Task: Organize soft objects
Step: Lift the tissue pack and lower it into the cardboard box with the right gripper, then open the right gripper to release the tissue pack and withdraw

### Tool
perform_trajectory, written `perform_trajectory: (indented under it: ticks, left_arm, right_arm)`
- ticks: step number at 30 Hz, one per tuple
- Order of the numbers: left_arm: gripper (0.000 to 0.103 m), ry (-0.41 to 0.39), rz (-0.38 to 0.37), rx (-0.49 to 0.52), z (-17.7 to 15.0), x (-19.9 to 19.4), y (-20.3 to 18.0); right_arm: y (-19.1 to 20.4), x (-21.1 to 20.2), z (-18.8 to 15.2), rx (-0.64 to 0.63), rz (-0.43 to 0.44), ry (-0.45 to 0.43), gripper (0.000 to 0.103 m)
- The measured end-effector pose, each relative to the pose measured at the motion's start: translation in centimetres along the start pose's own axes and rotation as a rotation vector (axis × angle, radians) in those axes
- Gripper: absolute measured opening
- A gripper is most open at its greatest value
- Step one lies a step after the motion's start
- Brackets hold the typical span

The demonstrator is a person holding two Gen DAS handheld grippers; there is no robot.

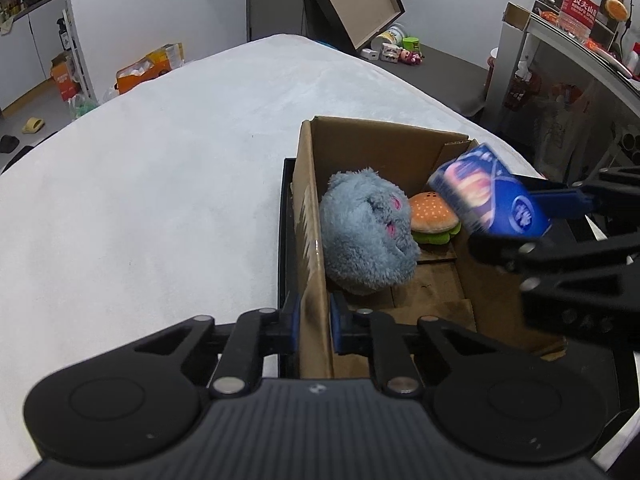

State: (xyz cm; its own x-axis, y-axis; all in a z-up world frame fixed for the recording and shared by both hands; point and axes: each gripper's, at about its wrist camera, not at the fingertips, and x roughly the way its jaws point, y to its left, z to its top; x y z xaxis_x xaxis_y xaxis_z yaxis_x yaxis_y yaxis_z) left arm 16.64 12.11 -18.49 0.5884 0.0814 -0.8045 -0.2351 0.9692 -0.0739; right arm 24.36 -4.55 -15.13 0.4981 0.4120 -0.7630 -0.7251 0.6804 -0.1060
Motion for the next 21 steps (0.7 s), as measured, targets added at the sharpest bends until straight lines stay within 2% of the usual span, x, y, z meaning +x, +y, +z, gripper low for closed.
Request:
perform_trajectory:
  ticks: [15,21]
  left_arm:
    - [0.013,-0.031,-0.055,-0.039,0.0,0.2,1.2]
    - [0.013,-0.031,-0.072,-0.045,-0.1,0.2,1.4]
  right_arm:
    - [2.7,4.8,0.4,-0.133,-0.088,0.149,0.051]
    - [3.1,5.0,0.2,-0.141,-0.104,0.159,0.056]
